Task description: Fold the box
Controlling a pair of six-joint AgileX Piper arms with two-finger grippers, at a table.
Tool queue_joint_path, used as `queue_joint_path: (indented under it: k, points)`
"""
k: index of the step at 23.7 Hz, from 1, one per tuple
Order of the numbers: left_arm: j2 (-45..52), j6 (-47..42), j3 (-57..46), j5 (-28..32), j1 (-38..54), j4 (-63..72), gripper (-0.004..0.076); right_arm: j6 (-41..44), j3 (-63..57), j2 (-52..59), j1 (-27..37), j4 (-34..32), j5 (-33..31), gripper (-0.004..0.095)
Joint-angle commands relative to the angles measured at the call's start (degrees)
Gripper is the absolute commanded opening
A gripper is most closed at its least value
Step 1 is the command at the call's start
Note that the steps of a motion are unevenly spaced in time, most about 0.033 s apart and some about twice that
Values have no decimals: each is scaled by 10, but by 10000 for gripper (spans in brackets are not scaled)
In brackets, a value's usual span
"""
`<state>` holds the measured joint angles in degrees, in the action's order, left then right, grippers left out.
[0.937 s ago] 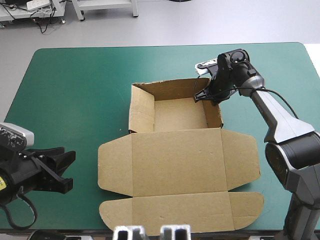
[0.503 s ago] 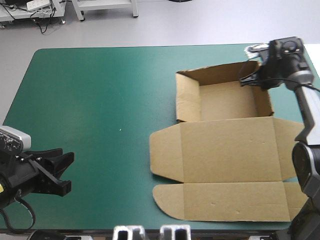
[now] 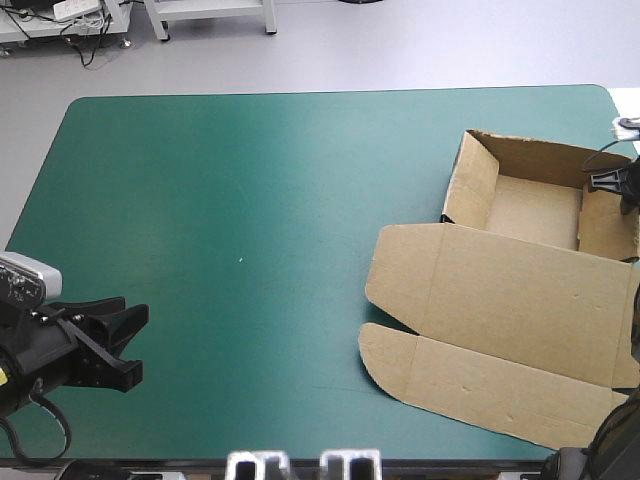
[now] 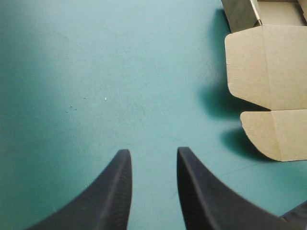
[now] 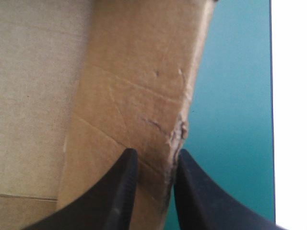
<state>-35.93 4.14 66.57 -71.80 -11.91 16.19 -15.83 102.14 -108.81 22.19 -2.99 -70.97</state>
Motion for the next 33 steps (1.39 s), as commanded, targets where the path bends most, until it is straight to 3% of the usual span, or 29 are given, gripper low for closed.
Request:
queue_joint_path:
  k: [1, 7, 9, 11, 13, 15, 16, 19, 25, 33]
  points:
    - [-4, -5, 10, -23, 0, 8, 229, -6, 12, 25, 4, -10, -10, 374]
    - [-4, -2, 10, -22, 0, -13, 229, -3, 13, 76, 4, 11, -10, 369]
    - [-4, 21, 10, -16, 0, -34, 229, -3, 13, 134, 4, 57, -10, 361]
    - [-4, 16, 10, -13, 0, -49, 173, -24, 5, 223, 3, 204, -10, 235]
    - [-3, 21, 10, -13, 0, -79, 95, -81, -24, 298, -10, 283, -10, 72]
    - [-1, 27, 6, -10, 0, -102, 22, -92, -66, 371, -46, 244, -10, -19]
    - [0, 27, 0, -1, 0, -104, -11, -92, -96, 407, -61, 228, -10, -19]
    - [22, 27, -68, 42, 0, -98, -11, -93, -217, 554, -93, 224, 26, -19]
    - [102, 31, -240, 97, 0, -78, -11, -97, -480, 794, -95, 218, 79, -19]
    - [151, 93, -332, 142, -8, -37, -11, -97, -637, 917, -95, 218, 94, -19]
